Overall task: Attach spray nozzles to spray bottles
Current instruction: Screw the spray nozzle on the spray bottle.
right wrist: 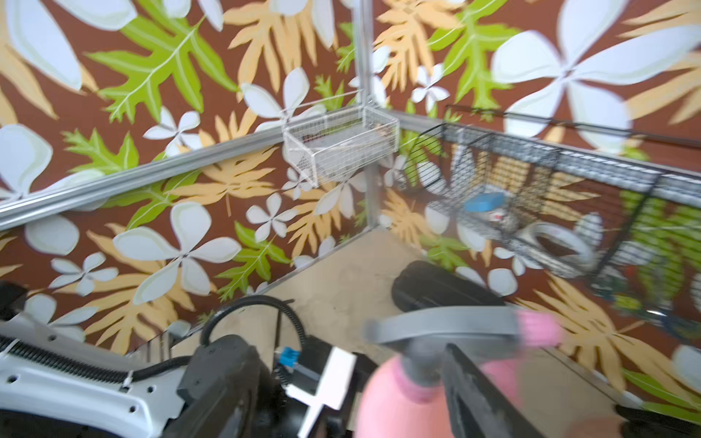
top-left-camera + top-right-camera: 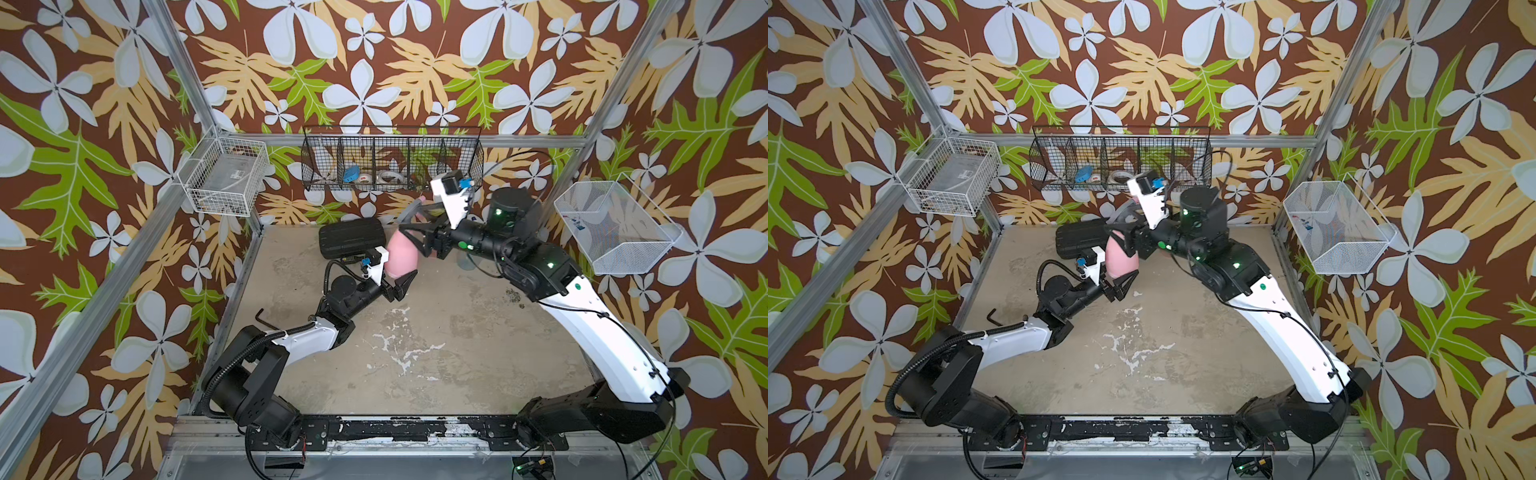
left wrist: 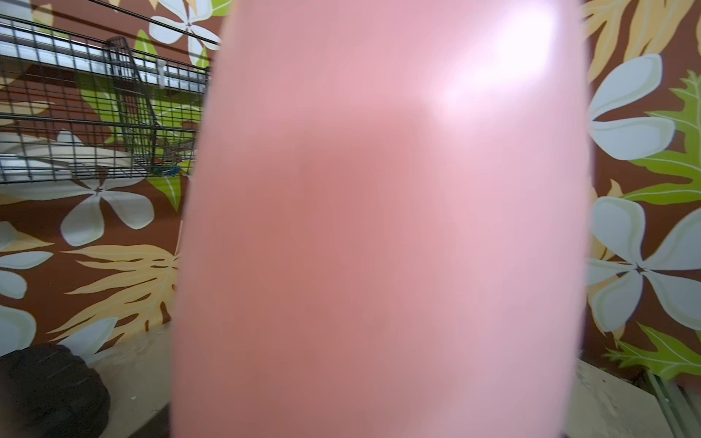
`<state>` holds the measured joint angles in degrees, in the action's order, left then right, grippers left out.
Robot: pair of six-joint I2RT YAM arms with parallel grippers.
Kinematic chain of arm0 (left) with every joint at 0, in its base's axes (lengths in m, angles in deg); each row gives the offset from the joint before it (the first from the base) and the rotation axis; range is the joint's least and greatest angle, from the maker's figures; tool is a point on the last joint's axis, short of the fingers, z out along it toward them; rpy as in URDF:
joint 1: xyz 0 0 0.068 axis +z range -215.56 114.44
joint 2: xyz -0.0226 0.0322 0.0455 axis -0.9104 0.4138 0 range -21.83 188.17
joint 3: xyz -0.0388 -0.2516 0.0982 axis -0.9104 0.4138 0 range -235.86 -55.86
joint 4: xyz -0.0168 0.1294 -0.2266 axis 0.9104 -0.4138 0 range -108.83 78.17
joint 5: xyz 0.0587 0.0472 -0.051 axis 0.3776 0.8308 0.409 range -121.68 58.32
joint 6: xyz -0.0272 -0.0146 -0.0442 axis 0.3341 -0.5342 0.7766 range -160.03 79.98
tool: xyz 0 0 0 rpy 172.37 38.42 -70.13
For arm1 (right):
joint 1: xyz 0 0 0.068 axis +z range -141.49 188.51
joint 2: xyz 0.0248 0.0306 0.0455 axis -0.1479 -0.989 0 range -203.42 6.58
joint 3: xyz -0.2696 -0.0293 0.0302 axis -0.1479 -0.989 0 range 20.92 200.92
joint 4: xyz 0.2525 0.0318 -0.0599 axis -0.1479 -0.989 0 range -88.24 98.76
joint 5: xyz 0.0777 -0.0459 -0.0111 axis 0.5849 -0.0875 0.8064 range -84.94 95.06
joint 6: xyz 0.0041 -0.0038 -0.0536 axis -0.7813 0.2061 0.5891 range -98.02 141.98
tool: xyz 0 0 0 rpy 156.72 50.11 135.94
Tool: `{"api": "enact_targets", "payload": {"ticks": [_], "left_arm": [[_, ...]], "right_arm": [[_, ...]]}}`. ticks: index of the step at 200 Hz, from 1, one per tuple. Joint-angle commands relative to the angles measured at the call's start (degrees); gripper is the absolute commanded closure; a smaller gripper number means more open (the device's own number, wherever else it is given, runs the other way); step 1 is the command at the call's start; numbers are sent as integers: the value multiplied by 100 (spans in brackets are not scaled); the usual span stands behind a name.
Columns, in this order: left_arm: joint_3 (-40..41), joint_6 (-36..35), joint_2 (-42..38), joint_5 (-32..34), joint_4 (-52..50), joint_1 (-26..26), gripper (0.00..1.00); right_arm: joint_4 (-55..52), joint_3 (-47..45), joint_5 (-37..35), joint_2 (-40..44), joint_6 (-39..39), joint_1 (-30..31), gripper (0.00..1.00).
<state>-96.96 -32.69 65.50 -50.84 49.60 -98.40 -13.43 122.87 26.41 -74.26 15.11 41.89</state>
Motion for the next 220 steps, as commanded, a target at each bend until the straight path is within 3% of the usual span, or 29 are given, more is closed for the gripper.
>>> {"api": "enact_targets", "payload": {"ticks": [1,39,64,78,110,155,220], "left_arm": [[-18,170,-24,-1320,278,125,50],[-52,968,8,-2287,872,327,52],[-100,1081,5,-2501,836,332,52],[-100,1138,17,-2539,842,332,52],[-115,1209,38,-2558,827,333,52],[-212,1177,52,-2552,688,335,52],[-240,982,-44,-2378,465,348,52]], "right_arm": [[274,-100,1077,-6,-69,-512,13],[152,-38,2271,-375,126,-639,10],[265,-149,2418,-439,107,-639,12],[314,-152,2469,-493,82,-636,19],[450,-149,2663,-582,-67,-534,46],[417,-149,2546,-656,2,-291,59],[110,-114,1989,-603,241,-181,93]]}}
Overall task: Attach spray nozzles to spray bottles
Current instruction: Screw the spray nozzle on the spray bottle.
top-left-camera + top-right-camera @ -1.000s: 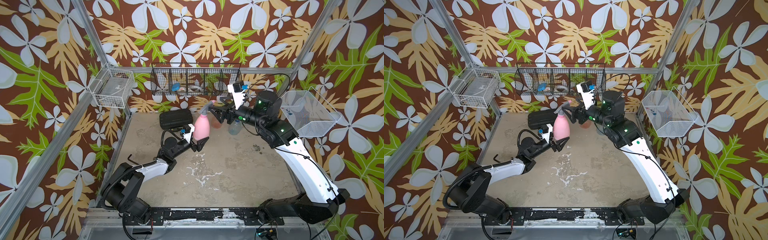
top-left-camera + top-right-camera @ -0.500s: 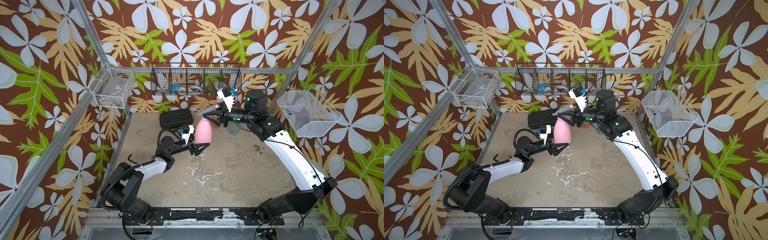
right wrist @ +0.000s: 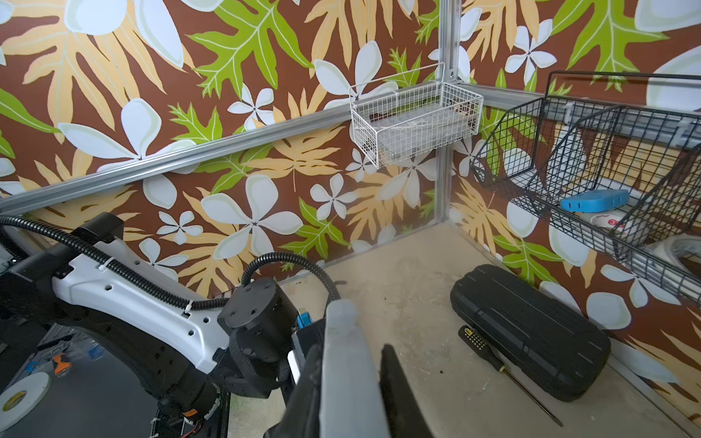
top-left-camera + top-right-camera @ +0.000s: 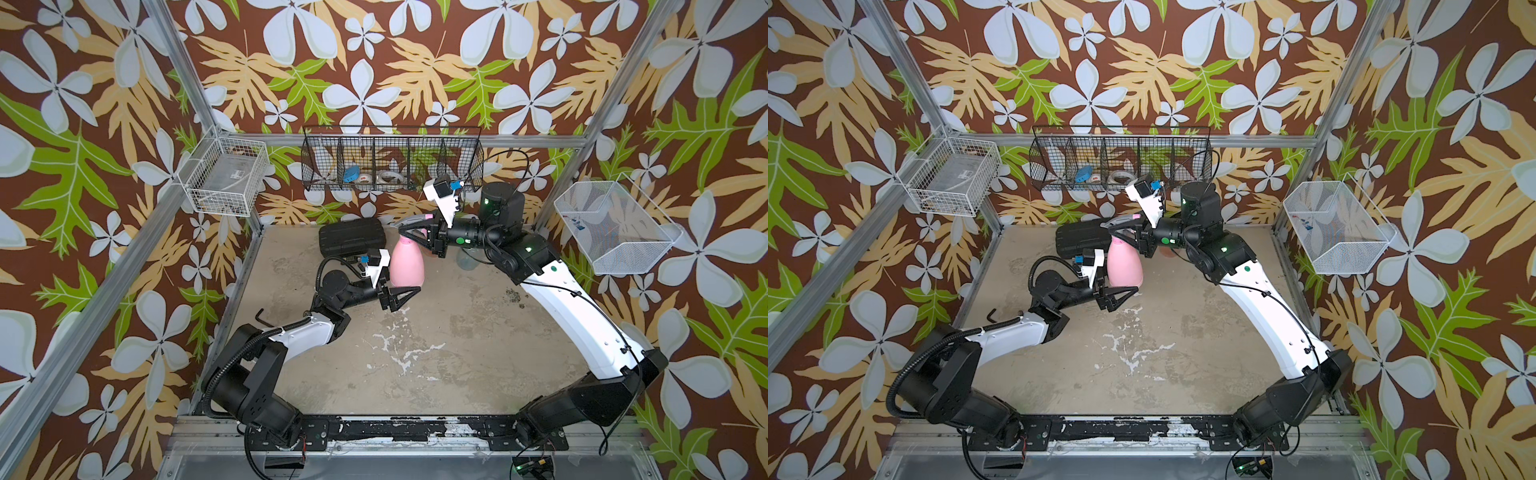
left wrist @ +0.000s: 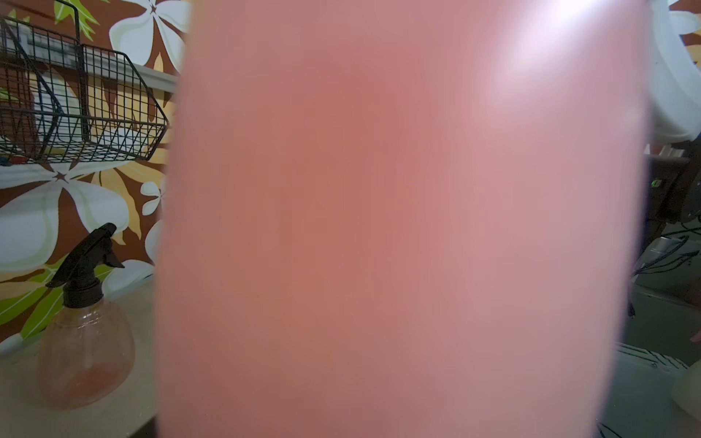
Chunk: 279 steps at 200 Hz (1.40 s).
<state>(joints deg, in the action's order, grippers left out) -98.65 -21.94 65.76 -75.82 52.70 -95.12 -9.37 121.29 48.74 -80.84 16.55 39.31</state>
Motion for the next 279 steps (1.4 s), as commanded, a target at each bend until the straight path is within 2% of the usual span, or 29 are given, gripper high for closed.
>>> {"api": "enact_targets", "payload": {"ticks": [1,42,66,106,141,157,183,204,209,223,235,249,262,279], "left_arm": [[-72,-94,-73,123,151,25,52],[-72,-123,-198,450,117,99,52],[-97,-388,-332,1089,-170,100,52],[-195,-702,-459,2417,-717,99,52],[-110,-780,-602,3364,-789,53,52],[-90,-822,-622,3772,-839,-1,52],[-136,-937,-594,4056,-1047,-66,52],[-110,-965,-585,4027,-1101,-76,52],[-101,-965,-585,3978,-1101,-72,52],[-96,-969,-532,3581,-1129,-60,52],[-125,-974,-454,3176,-1175,-58,51],[-134,-929,-389,2816,-1171,-58,51],[-108,-829,-342,2632,-1076,-58,51],[-97,-755,-288,2474,-995,-58,51]], "right_arm": [[-301,43,-254,61,105,80,94],[-414,-205,-951,235,256,197,98],[-521,-258,-2410,234,270,532,100],[-132,-580,-4478,159,-276,1301,100],[-271,-445,-6387,-197,-1230,1776,100],[-434,-289,-7040,-349,-1579,1966,100],[-685,4,-7562,-551,-1797,2091,100],[-863,227,-7436,-594,-1681,2088,100],[-759,209,-7164,-538,-1452,2087,94],[-545,115,-6202,-311,-857,2051,69],[-636,182,-5517,-168,-697,1894,52],[-707,142,-4555,31,-593,1582,41],[-649,-53,-3813,258,-438,1335,35],[-518,-340,-3375,543,-195,1225,32]]}}
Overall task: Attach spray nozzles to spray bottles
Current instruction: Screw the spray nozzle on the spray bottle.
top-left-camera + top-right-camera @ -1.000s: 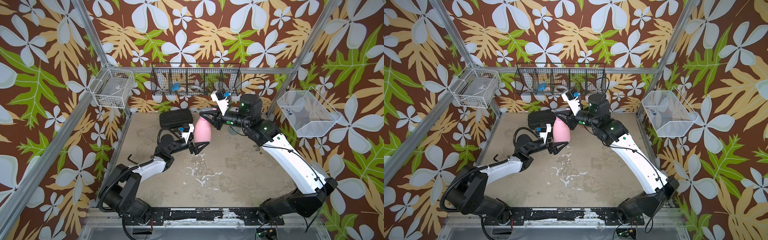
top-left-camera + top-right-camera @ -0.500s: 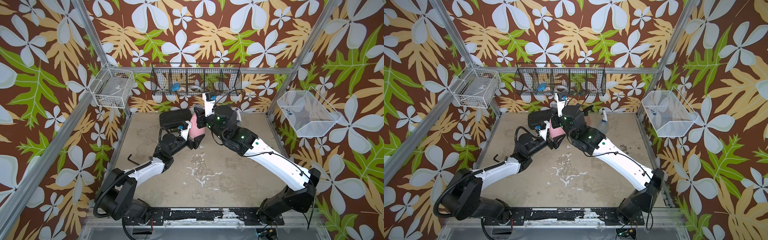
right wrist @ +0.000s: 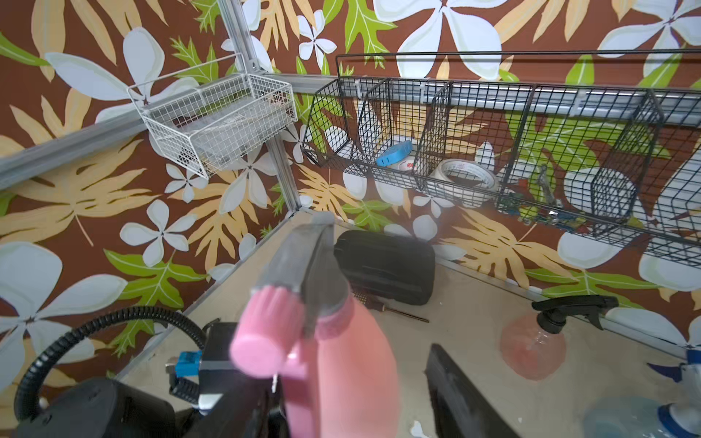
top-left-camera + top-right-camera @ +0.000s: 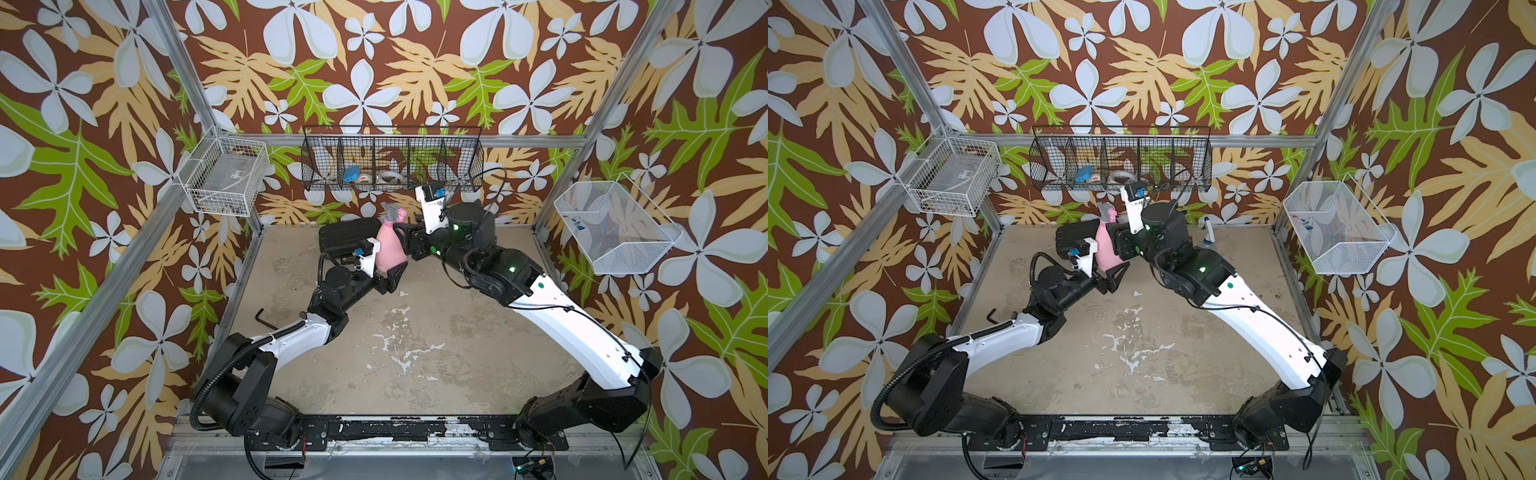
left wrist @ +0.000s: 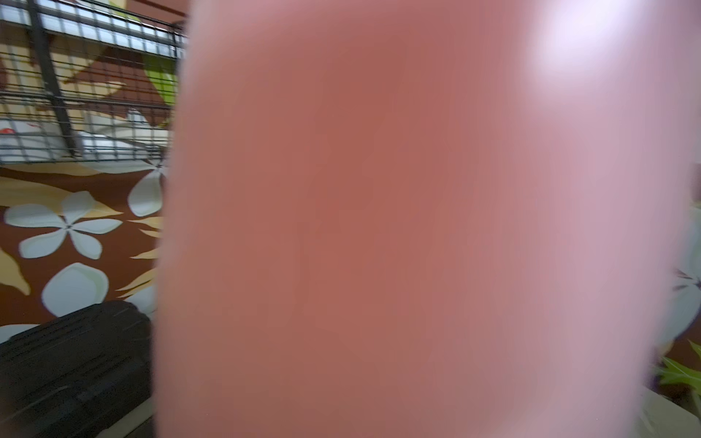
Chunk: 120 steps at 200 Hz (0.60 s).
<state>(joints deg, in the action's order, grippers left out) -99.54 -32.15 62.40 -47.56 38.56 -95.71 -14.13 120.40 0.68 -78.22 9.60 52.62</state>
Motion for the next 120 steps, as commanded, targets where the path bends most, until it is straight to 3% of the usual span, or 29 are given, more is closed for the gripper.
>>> {"api": "enact_targets", "payload": {"ticks": [1,26,62,120], "left_arm": [[-8,262,49,-362,419,1,51],[-53,317,93,-511,423,1,51],[-138,399,172,-551,435,1,52],[-132,391,152,-605,389,-13,52]], "right_arm": [[-36,-265,1445,293,509,-106,31],[-51,-365,1639,396,708,-109,32],[-159,-11,2095,-1,484,-16,54],[-530,1024,2024,-791,414,177,61]]}}
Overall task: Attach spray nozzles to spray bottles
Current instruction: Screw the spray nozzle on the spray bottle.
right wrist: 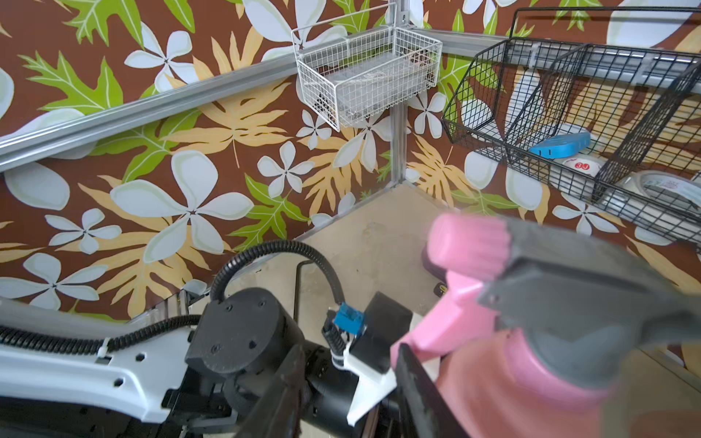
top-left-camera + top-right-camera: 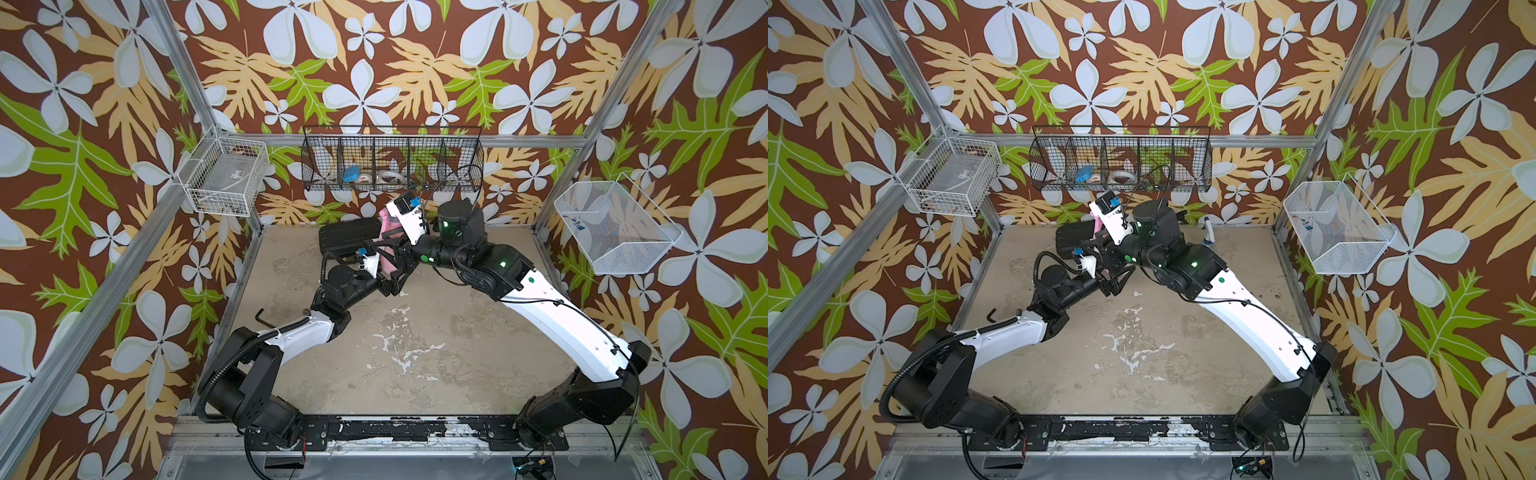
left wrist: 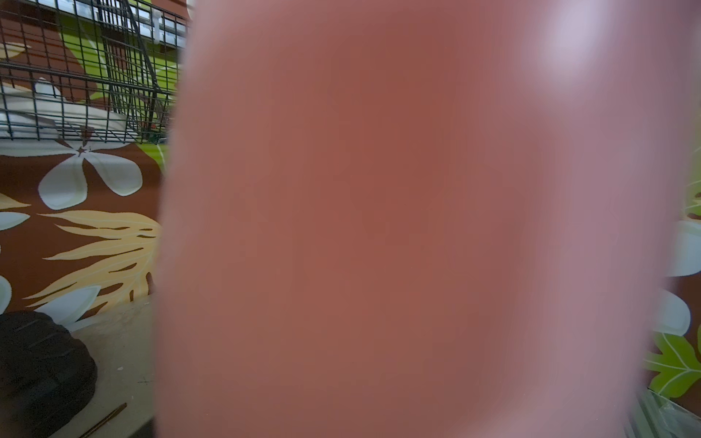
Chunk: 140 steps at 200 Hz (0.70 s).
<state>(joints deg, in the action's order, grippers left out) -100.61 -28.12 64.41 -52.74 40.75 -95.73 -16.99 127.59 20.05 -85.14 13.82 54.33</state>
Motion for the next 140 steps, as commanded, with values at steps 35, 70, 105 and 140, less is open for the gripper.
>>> {"api": "enact_targets", "payload": {"ticks": [35,70,105,140], "left_arm": [[71,-231,-166,-479,134,28,51],[201,-11,-221,-1757,672,40,49],[104,606,-130,-2566,1047,38,49],[76,1041,-67,-2936,1319,29,50]], "right_arm": [[306,-657,-26,928,212,-330,48],[1025,-1375,2091,1375,-164,-1683,24],[461,-875,3082,974,269,-1678,21],[510,-790,3219,775,270,-1678,21]]}}
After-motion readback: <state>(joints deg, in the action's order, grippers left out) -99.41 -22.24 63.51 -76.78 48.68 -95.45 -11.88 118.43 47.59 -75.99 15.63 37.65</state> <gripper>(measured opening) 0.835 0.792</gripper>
